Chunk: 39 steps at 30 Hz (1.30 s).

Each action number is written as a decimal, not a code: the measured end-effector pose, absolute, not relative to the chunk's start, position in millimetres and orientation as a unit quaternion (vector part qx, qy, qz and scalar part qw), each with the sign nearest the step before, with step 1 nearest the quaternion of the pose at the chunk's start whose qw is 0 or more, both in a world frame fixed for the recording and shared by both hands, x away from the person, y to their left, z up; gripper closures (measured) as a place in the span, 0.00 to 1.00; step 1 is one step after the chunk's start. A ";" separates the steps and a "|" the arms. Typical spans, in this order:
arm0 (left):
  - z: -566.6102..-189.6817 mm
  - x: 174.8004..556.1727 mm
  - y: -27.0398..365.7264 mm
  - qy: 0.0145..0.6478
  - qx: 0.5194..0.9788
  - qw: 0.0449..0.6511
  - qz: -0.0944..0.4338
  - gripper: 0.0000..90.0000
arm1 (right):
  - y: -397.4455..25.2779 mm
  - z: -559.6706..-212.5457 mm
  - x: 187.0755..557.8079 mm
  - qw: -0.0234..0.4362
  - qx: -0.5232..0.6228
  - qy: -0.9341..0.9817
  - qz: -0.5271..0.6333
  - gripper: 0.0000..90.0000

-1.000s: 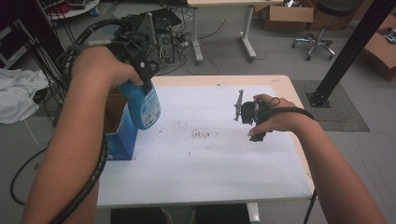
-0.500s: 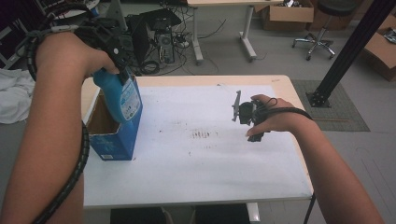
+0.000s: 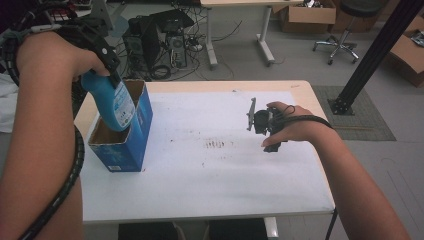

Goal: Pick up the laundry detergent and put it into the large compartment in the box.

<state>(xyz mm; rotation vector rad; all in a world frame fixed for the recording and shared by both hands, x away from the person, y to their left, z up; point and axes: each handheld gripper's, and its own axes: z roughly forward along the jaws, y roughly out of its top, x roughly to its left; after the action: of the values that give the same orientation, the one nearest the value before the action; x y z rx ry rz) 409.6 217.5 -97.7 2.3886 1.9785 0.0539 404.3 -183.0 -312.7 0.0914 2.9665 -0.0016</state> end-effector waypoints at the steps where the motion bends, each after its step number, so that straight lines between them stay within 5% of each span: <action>1: -98.3 410.0 219.3 0.641 0.767 0.017 0.019 0.43 | -182.7 -312.8 404.4 0.087 0.031 0.996 -0.001 0.18; 39: -151.2 425.7 244.5 0.659 0.752 0.001 0.030 0.43 | -180.8 -316.3 404.5 0.085 0.031 0.996 -0.004 0.18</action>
<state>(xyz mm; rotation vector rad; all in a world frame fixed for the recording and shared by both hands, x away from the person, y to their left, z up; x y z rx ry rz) 425.7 244.5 -151.2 2.3595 2.0691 0.0935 404.5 -180.8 -316.3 0.0934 2.9697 -0.0111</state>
